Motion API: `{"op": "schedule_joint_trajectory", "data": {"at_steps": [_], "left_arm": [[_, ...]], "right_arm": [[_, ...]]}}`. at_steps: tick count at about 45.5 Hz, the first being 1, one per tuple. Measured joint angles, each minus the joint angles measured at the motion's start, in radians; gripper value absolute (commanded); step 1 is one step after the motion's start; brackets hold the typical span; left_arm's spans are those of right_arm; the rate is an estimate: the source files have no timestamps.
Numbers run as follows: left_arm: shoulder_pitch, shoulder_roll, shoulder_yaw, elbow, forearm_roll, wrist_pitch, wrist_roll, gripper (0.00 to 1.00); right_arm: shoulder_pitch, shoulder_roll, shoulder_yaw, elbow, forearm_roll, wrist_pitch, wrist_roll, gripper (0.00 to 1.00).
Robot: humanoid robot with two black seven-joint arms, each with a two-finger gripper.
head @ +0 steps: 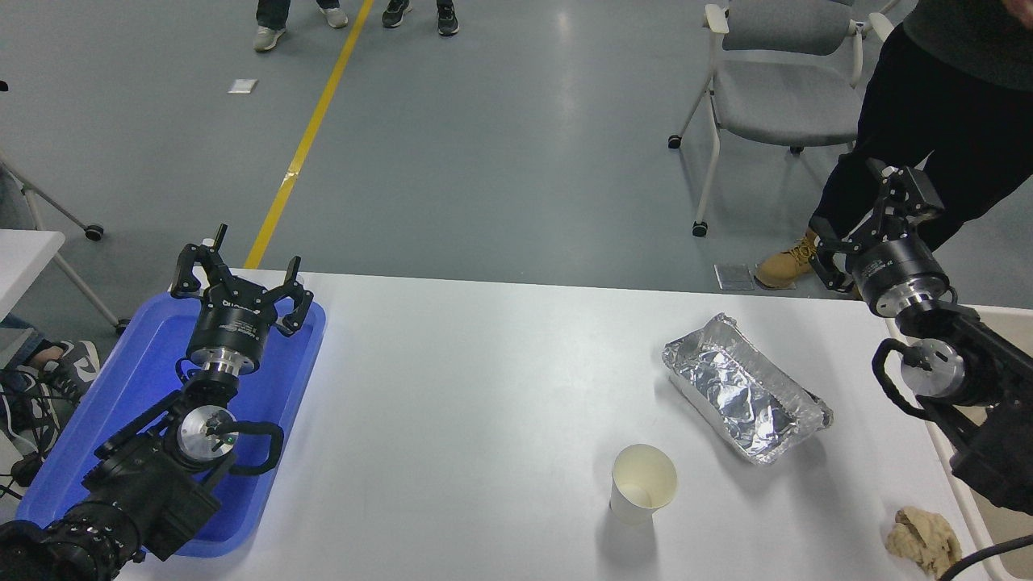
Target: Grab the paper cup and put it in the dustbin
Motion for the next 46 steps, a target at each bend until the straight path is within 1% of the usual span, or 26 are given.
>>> {"op": "schedule_joint_trajectory", "data": {"at_steps": [8,20,25,30,37,40,46], "left_arm": [[0.0,0.0,0.0,0.0,0.0,0.0,0.0,1.0],[0.0,0.0,0.0,0.0,0.0,0.0,0.0,1.0],[0.0,0.0,0.0,0.0,0.0,0.0,0.0,1.0],[0.0,0.0,0.0,0.0,0.0,0.0,0.0,1.0],[0.0,0.0,0.0,0.0,0.0,-0.001,0.0,1.0],[0.0,0.0,0.0,0.0,0.0,-0.001,0.0,1.0],[-0.001,0.0,0.0,0.0,0.0,-0.001,0.0,1.0]], "right_arm": [[0.021,-0.059,-0.102,-0.011,0.007,-0.002,0.0,1.0],[0.089,-0.213,-0.316,-0.006,0.017,0.004,-0.002,1.0],[0.152,-0.278,-0.438,-0.003,0.014,0.026,-0.005,1.0],[0.244,-0.316,-0.602,-0.001,0.007,0.058,-0.014,1.0],[0.456,-0.334,-0.937,0.0,0.001,0.114,-0.044,1.0],[0.556,-0.321,-1.088,0.002,0.001,0.142,-0.068,1.0],[0.743,-0.265,-1.367,0.01,0.002,0.195,-0.132,1.0]]}}
